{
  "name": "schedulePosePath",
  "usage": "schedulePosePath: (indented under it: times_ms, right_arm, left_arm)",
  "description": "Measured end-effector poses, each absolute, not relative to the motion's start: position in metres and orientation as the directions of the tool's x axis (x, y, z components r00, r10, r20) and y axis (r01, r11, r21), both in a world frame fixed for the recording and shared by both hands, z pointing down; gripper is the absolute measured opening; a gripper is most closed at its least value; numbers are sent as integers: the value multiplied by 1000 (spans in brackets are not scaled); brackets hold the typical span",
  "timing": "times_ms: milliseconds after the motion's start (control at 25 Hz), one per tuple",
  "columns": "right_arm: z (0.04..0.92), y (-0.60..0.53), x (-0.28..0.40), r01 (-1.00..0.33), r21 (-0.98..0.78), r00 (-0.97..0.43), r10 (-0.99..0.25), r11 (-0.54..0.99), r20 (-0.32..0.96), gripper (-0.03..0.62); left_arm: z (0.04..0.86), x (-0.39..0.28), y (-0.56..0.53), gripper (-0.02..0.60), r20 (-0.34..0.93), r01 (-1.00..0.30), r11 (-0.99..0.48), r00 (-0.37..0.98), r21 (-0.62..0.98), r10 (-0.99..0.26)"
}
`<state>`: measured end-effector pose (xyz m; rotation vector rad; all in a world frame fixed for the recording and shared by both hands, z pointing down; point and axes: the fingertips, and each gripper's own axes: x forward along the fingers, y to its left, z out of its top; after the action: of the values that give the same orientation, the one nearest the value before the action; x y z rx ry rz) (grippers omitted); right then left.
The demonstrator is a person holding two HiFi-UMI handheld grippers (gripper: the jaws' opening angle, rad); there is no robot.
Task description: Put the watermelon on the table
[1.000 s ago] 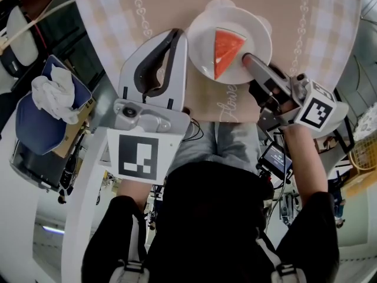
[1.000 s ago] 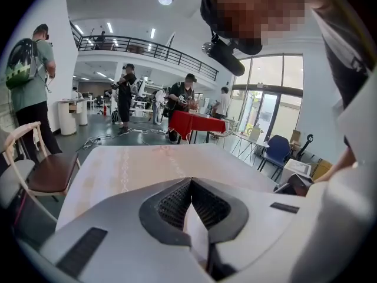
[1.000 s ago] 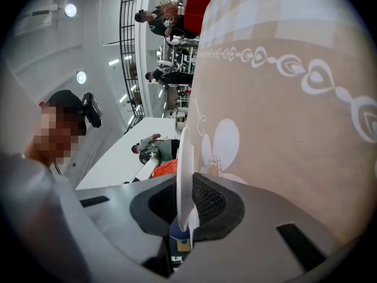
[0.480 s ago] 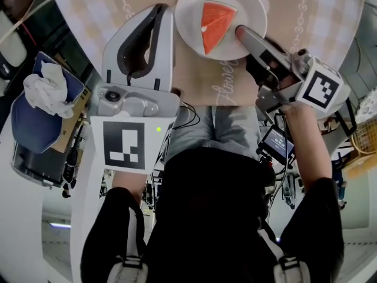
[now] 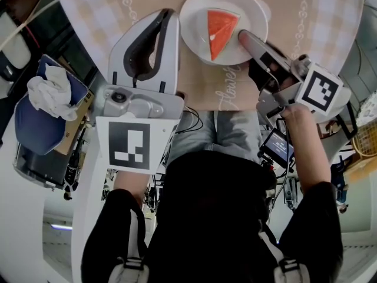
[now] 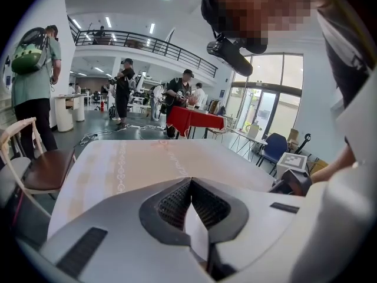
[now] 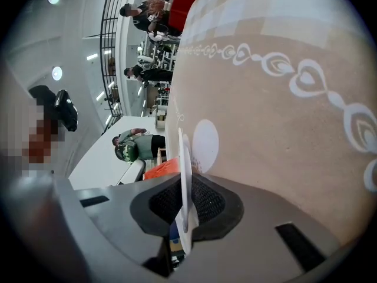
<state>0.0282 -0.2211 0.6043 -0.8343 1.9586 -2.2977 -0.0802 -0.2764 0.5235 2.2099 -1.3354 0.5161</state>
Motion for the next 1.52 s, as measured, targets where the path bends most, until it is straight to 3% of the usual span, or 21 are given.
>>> schedulePosePath:
  times_ms: [280,400,920,1240,1520]
  right_arm:
    - [604,-216,26,-407,-894,-850,-281,-190,446,35]
    - [597,-217,23,-396,-906,-858,-290,-148,423,132]
    - [600,-197,44,-500,-857,-821,-248,-120,514,133]
    - [577,-202,63,-615,-788,-752,-304,6,585,81]
    - [518,-226,53,-720,-672,-670,-432,176,604,28]
  left_arm:
    - [519,-76,-277,11,554,-888,-401,456,227,-697]
    - [517,-75,-276,11,556,-885,-409,459,221,-693]
    - [493,-69,-273,11,544,-878,-435,468,198,-696]
    - [458,-58,-271,11,524,-871,-462,476,168,-706]
    - [417,-57,-270,11,483,-887,-438,451,148,-751]
